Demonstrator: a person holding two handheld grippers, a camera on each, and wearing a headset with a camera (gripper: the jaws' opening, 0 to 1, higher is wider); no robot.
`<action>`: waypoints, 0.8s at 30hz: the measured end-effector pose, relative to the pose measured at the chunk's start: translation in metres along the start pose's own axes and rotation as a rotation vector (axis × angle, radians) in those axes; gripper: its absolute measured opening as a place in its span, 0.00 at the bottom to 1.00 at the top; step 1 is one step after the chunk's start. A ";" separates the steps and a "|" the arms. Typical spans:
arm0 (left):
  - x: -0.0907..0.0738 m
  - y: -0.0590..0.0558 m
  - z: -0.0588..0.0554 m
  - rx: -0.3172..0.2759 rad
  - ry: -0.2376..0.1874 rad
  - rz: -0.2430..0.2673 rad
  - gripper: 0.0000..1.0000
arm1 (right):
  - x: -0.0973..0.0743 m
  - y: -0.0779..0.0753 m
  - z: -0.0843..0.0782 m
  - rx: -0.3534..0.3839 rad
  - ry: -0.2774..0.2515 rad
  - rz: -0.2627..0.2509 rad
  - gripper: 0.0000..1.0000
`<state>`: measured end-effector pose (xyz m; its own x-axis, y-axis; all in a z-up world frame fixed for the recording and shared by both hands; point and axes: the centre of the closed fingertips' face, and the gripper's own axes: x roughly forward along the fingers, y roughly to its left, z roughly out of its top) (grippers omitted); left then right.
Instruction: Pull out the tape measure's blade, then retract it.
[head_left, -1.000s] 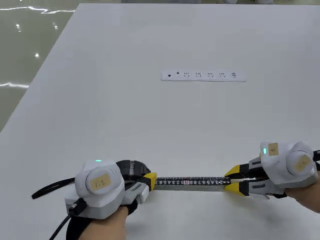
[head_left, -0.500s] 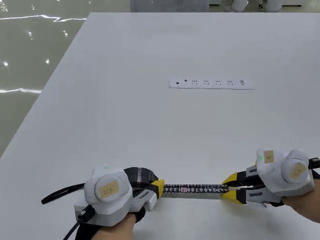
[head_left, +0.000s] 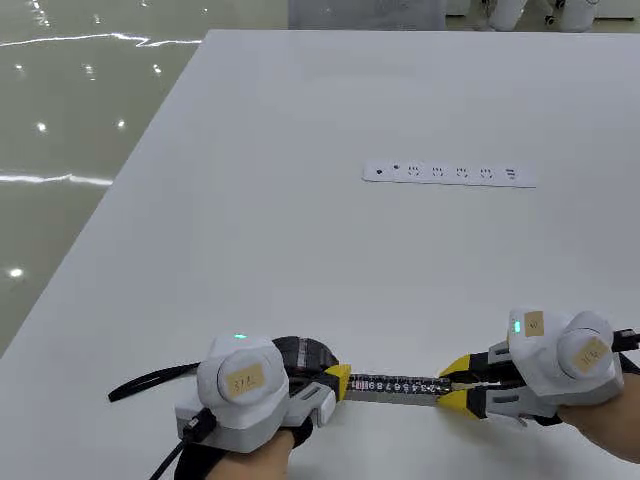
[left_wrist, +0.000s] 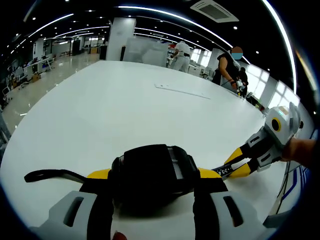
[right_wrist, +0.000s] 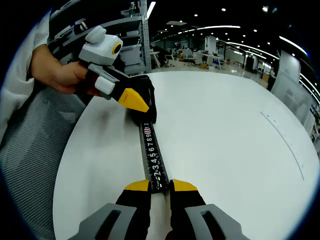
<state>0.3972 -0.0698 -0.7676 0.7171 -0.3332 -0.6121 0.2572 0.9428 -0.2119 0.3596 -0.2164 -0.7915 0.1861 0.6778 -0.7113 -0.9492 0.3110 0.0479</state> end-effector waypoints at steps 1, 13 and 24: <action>0.000 0.000 0.000 0.000 0.001 -0.001 0.60 | 0.002 0.001 0.001 -0.002 0.000 0.002 0.11; 0.000 0.000 0.000 -0.008 -0.002 -0.003 0.60 | 0.024 0.006 0.023 -0.014 -0.020 0.015 0.11; 0.000 0.001 0.000 -0.018 -0.004 -0.007 0.60 | 0.042 0.010 0.041 -0.021 -0.037 0.024 0.11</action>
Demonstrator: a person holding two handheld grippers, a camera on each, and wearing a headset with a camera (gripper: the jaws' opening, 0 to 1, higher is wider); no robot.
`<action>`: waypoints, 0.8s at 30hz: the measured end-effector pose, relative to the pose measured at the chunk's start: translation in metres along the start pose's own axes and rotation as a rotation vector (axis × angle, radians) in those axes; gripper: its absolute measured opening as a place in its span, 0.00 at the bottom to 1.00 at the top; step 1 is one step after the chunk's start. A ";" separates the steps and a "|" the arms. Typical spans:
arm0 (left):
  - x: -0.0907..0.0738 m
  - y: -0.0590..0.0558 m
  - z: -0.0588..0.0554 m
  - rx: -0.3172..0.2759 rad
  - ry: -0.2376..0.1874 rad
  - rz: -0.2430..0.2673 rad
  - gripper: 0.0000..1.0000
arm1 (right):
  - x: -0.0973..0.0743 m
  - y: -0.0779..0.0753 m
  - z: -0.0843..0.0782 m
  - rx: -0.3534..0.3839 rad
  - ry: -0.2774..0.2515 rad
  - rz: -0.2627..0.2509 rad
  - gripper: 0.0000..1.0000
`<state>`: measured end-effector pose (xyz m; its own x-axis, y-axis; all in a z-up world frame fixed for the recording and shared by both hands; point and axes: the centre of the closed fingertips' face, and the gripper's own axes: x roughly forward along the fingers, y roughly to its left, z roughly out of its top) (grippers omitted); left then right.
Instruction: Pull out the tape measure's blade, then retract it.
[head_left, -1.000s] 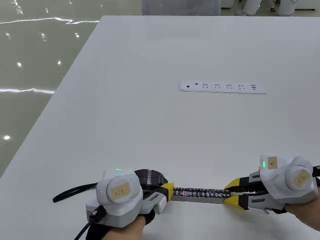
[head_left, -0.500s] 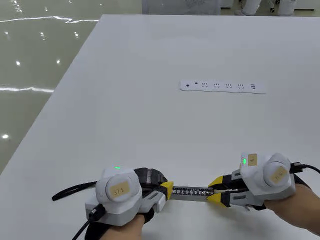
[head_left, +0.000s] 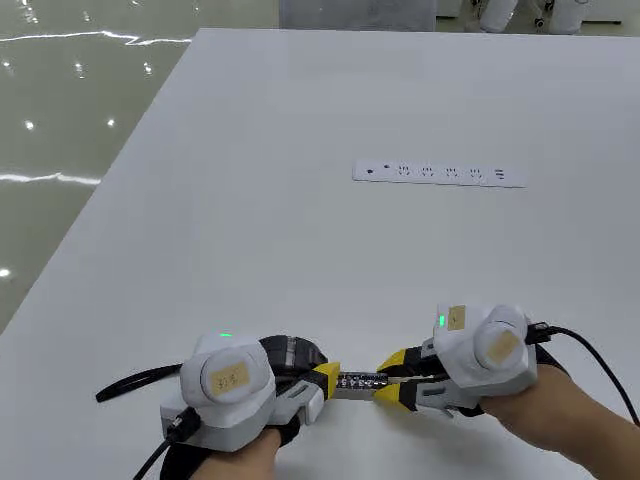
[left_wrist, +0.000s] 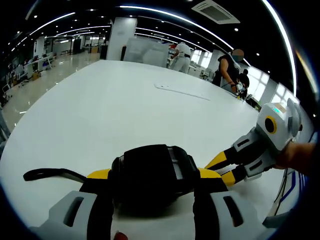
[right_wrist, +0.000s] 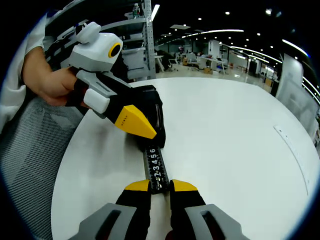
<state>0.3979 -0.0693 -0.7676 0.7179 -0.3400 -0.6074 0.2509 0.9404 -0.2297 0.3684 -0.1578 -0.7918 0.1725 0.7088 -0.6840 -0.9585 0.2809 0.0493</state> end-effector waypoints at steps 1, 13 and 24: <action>0.000 0.000 0.000 0.000 -0.002 -0.001 0.60 | 0.002 0.000 0.002 -0.001 -0.004 0.002 0.11; 0.000 0.000 0.000 -0.012 -0.001 -0.006 0.60 | 0.018 0.003 0.016 0.005 -0.022 0.003 0.11; -0.001 0.000 0.000 -0.008 0.000 -0.011 0.60 | 0.034 0.007 0.031 -0.013 -0.030 0.018 0.11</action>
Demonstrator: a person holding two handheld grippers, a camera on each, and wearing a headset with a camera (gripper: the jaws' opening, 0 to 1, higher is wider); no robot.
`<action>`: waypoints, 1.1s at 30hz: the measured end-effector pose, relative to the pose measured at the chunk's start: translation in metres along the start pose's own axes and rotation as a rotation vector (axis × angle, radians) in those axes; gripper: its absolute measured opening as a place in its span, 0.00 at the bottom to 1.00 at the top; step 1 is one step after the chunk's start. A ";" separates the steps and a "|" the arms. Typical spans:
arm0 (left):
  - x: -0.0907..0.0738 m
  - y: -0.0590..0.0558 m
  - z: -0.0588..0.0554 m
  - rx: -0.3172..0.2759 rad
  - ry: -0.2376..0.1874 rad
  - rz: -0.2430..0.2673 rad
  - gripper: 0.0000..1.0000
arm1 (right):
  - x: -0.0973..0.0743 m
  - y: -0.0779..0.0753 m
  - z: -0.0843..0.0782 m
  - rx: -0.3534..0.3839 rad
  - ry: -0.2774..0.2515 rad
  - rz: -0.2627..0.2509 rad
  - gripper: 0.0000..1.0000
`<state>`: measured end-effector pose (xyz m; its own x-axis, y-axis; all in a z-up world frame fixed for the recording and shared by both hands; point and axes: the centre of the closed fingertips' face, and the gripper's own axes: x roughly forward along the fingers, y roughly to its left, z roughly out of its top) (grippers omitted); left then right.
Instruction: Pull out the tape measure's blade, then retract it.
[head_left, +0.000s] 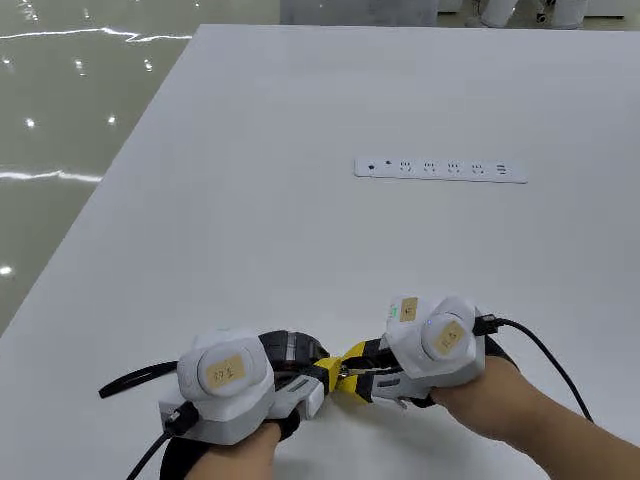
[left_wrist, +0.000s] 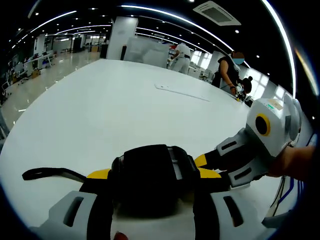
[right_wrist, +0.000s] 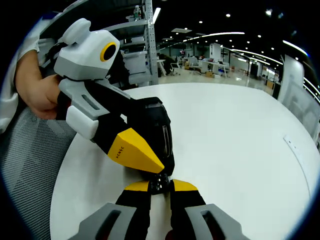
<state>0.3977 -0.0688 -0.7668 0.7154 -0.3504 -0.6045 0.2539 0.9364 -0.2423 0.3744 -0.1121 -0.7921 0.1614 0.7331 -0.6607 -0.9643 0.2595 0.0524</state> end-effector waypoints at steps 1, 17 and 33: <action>0.000 0.000 0.000 -0.010 -0.002 0.000 0.60 | 0.000 0.000 0.000 0.012 -0.004 0.000 0.11; -0.001 -0.001 0.000 -0.001 0.009 -0.010 0.62 | -0.001 0.002 -0.002 0.029 0.002 -0.007 0.15; -0.009 -0.003 -0.001 0.032 -0.011 -0.054 0.65 | -0.013 0.005 0.000 0.057 -0.017 -0.034 0.21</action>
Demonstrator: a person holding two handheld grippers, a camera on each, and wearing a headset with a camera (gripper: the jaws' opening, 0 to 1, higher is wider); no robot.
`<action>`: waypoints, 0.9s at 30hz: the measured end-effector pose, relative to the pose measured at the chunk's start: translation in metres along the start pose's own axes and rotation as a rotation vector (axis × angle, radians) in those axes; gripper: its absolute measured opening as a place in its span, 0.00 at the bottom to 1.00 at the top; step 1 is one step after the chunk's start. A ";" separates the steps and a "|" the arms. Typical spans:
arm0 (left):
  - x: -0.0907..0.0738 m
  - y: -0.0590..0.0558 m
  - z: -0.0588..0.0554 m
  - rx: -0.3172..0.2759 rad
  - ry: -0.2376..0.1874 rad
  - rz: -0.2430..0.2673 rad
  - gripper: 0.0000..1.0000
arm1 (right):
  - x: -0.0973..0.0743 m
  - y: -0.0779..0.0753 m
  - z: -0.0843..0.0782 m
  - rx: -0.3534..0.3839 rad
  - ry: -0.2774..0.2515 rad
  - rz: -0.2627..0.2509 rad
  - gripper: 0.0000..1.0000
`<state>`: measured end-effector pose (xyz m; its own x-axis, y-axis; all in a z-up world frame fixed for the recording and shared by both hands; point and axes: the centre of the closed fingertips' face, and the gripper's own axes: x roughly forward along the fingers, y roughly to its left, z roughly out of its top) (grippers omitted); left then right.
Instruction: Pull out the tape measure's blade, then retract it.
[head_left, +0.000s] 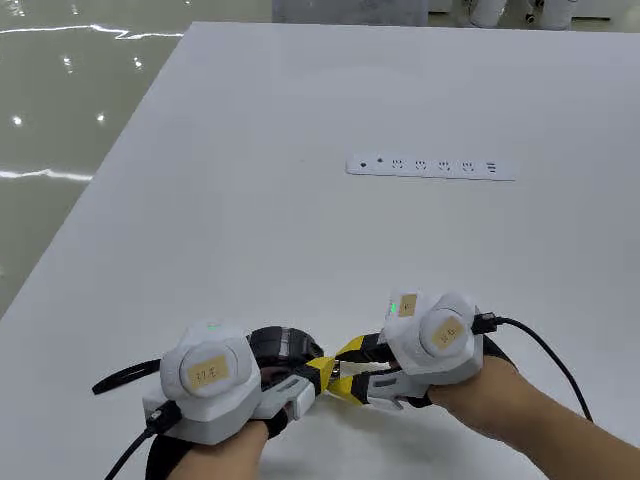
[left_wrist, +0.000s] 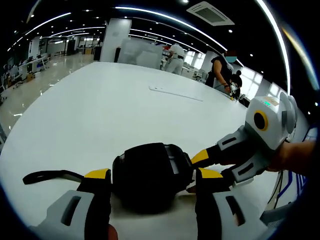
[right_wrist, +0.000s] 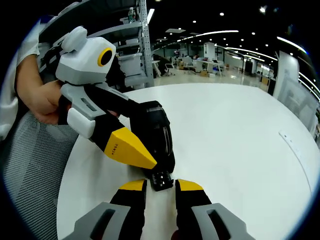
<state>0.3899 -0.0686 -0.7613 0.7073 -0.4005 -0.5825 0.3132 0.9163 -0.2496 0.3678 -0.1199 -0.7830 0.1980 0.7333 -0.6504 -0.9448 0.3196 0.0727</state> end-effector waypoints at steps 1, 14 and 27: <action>-0.001 0.000 -0.001 0.009 0.002 -0.002 0.65 | -0.001 0.000 0.000 0.017 -0.006 0.000 0.22; -0.018 0.005 0.008 0.036 -0.023 -0.029 0.66 | -0.022 -0.001 0.004 0.068 -0.044 -0.060 0.27; -0.040 0.009 0.004 0.109 -0.020 -0.083 0.67 | -0.056 0.005 -0.004 0.155 -0.096 -0.164 0.41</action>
<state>0.3669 -0.0439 -0.7372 0.6884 -0.4759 -0.5474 0.4374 0.8744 -0.2102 0.3506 -0.1618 -0.7490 0.3764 0.7154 -0.5887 -0.8481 0.5218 0.0918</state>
